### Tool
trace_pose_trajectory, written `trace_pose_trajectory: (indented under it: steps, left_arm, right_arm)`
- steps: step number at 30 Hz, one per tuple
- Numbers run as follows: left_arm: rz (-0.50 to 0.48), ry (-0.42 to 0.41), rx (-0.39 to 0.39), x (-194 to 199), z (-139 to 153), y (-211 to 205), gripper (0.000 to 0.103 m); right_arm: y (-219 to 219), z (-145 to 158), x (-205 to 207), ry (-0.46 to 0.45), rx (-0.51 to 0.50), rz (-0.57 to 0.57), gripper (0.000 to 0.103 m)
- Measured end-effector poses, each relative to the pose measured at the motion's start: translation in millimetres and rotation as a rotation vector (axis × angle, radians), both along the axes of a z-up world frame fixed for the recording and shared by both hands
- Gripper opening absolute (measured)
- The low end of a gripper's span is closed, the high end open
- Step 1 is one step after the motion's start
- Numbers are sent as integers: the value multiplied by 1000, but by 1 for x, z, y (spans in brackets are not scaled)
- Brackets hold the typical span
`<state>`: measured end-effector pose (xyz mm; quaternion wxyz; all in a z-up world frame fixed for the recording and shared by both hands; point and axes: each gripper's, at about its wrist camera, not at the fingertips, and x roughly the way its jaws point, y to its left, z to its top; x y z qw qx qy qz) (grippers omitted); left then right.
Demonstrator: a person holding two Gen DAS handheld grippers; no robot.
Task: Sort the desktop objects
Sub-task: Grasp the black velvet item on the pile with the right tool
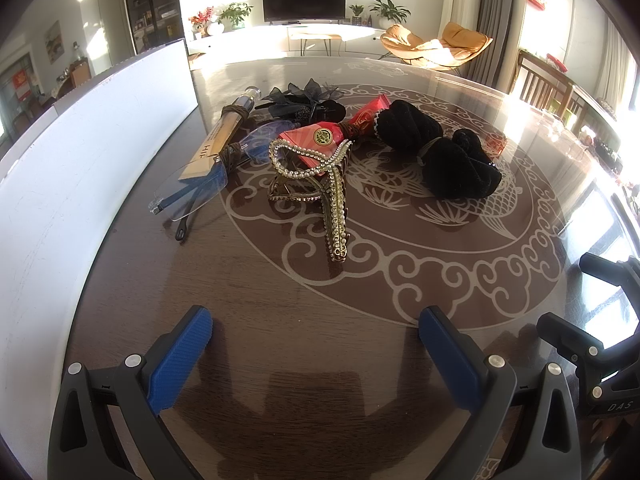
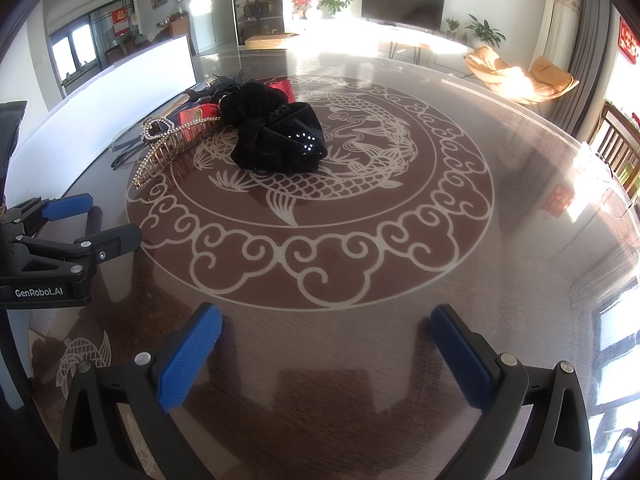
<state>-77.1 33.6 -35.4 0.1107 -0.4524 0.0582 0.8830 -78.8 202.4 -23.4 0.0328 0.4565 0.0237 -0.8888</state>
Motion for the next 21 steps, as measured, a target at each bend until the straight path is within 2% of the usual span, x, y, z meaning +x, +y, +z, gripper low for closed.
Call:
trace_pose_trajectory:
  steps: [7, 10, 14, 18, 19, 21]
  left_arm:
    - [-9, -9, -1, 1, 0, -1, 103]
    - [-4, -7, 3, 14, 0, -15, 103]
    - [80, -9, 8, 15, 0, -30, 103]
    - [88, -6, -1, 16, 0, -29, 103]
    - [88, -6, 0, 17, 0, -29, 103]
    - [89, -5, 0, 17, -1, -29, 103]
  right_arm:
    - [0, 0, 0, 0, -1, 0, 103]
    - [0, 7, -8, -1, -60, 94, 103]
    - [-3, 27, -57, 43, -83, 132, 103]
    - [-24, 22, -119, -1, -65, 196, 103]
    - [-30, 18, -130, -18, -49, 209, 100]
    - [-38, 11, -142, -37, -51, 254, 79]
